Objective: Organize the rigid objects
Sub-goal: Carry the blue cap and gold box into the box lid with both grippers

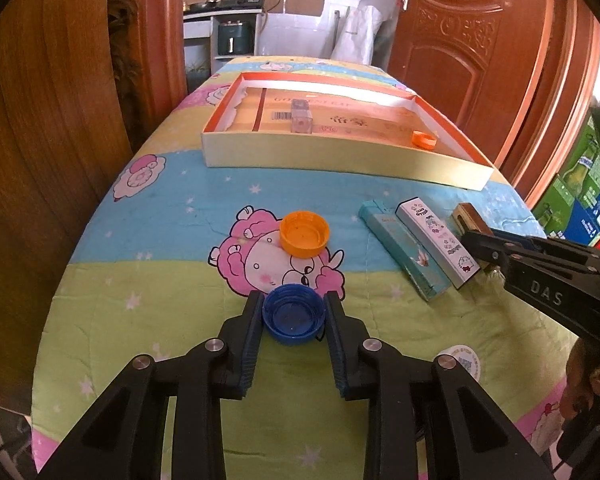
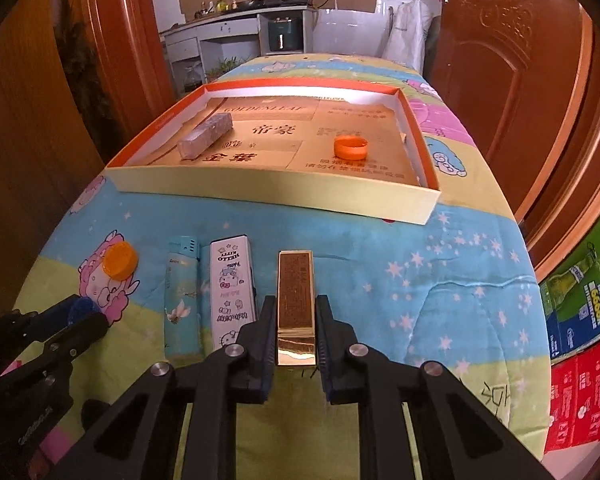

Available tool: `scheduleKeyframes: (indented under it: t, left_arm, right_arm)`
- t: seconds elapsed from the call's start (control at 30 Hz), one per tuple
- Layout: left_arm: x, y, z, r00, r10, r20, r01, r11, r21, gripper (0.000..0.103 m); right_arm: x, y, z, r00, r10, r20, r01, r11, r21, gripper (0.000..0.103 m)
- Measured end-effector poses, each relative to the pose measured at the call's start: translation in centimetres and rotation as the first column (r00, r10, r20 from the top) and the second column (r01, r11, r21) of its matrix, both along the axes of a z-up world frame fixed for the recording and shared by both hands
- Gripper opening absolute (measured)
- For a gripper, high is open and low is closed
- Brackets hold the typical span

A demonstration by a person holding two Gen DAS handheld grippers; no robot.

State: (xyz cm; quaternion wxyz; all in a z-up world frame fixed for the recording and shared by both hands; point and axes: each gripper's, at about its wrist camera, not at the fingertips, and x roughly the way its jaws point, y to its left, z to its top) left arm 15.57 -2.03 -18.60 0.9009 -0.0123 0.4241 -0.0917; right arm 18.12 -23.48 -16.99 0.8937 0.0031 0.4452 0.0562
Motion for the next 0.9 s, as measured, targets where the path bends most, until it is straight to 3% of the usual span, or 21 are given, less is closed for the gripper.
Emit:
scheduleKeyframes:
  t: [0.53, 0.9]
  left_arm:
    - [0.3, -0.2, 4.0, 0.998, -0.008, 0.064, 0.010, 0.999, -0.031, 0.031]
    - [4.1, -1.2, 7.7, 0.995, -0.025, 0.093, 0.032, 0.997, -0.075, 0.031]
  right_arm:
    - [-2.1, -0.2, 4.1, 0.997, -0.025, 0.067, 0.019, 0.997, 0.080, 0.018]
    - [-0.2, 0.1, 6.7, 0.993, -0.015, 0.118, 0.006, 0.997, 0.078, 0.018]
